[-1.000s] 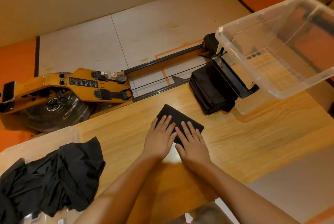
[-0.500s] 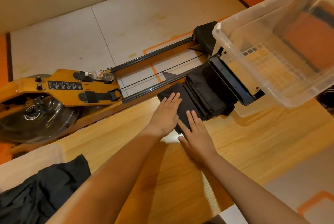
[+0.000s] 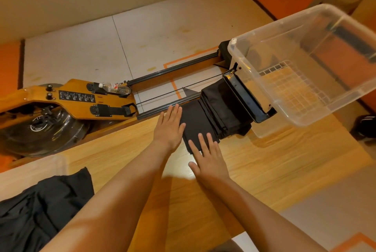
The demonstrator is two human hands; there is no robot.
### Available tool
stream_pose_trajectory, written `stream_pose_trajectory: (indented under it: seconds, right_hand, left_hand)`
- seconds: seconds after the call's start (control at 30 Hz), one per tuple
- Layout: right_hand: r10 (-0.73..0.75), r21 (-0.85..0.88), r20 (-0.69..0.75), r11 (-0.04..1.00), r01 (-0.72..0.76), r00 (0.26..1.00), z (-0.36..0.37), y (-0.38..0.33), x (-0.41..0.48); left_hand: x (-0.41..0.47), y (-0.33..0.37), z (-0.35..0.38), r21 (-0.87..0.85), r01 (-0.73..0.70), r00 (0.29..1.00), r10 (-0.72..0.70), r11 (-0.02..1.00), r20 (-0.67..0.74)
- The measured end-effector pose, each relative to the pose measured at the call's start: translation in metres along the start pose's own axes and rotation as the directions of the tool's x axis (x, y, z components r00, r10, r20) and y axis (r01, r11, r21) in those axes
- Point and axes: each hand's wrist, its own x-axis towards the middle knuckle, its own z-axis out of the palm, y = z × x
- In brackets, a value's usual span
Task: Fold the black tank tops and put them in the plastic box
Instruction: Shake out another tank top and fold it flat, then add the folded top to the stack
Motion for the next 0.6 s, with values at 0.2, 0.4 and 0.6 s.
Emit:
stream_pose_trajectory:
  seconds: [0.2, 0.4, 0.6]
  right_hand:
    - [-0.304, 0.006, -0.059, 0.952, 0.305, 0.951, -0.016, 0.002, -0.029]
    - [-0.365, 0.026, -0.065, 0.93, 0.367, 0.929, -0.032, 0.004, -0.042]
    - [-0.479, 0.053, -0.032, 0.876, 0.48, 0.877, -0.035, -0.01, -0.056]
  left_hand:
    - [-0.032, 0.016, -0.009, -0.075, 0.039, 0.998, -0.043, 0.996, -0.048]
    - [-0.101, 0.027, -0.002, -0.096, 0.126, 0.983, -0.138, 0.987, -0.125]
    - [-0.185, 0.016, 0.024, -0.122, 0.278, 0.933, -0.299, 0.953, -0.201]
